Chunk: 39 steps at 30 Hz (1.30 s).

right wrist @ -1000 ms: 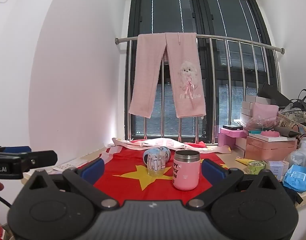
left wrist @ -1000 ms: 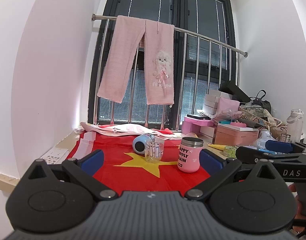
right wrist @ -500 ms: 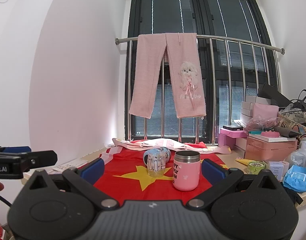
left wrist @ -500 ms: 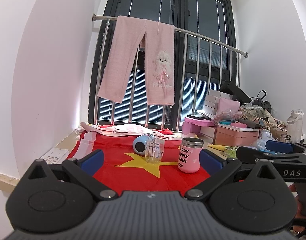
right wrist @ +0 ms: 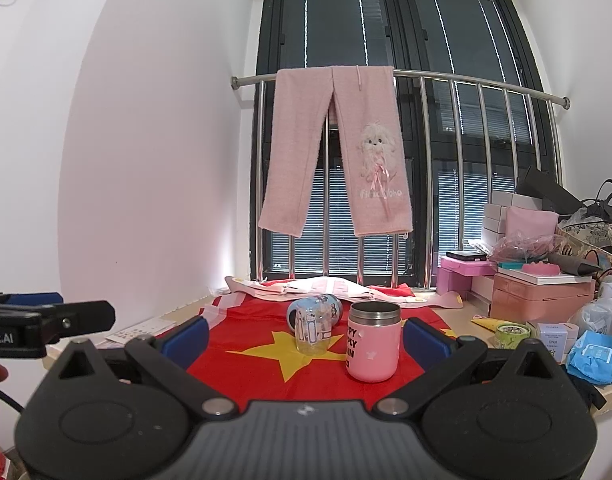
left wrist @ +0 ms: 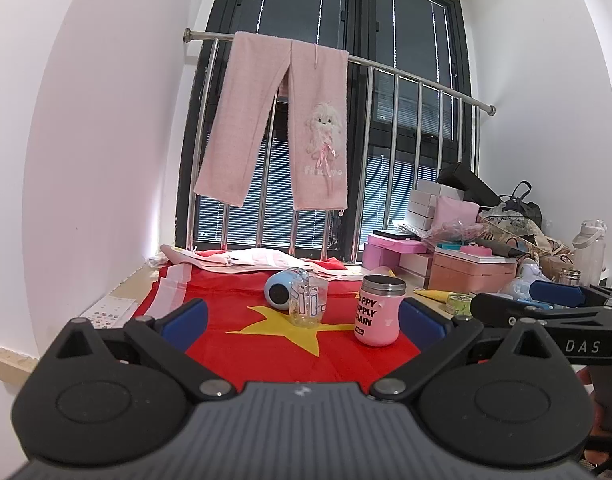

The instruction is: Flip cup upright

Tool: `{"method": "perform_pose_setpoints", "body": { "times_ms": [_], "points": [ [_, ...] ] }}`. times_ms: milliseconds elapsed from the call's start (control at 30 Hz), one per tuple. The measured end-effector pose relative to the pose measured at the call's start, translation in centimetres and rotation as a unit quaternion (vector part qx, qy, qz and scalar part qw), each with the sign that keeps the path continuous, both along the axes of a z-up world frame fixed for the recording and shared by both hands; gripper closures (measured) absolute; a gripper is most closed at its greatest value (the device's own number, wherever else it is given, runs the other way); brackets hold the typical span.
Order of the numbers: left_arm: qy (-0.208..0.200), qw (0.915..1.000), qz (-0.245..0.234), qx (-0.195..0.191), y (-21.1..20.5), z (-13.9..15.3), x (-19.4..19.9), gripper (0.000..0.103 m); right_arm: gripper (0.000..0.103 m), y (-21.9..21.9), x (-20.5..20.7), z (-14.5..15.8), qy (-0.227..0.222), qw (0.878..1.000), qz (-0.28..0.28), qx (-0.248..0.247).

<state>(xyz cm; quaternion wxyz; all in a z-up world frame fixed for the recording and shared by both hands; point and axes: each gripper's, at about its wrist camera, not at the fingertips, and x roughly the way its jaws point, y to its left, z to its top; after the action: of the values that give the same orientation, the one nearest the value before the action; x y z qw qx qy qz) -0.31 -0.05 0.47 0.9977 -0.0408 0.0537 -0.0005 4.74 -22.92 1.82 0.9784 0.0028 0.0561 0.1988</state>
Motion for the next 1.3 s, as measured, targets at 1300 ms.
{"method": "perform_pose_setpoints", "body": {
  "times_ms": [1300],
  "points": [
    [0.012,0.9999,0.0,0.009,-0.52,-0.84,0.85,0.0,0.0,0.59,0.51,-0.49,0.004,1.0,0.004,-0.005]
  ]
}}
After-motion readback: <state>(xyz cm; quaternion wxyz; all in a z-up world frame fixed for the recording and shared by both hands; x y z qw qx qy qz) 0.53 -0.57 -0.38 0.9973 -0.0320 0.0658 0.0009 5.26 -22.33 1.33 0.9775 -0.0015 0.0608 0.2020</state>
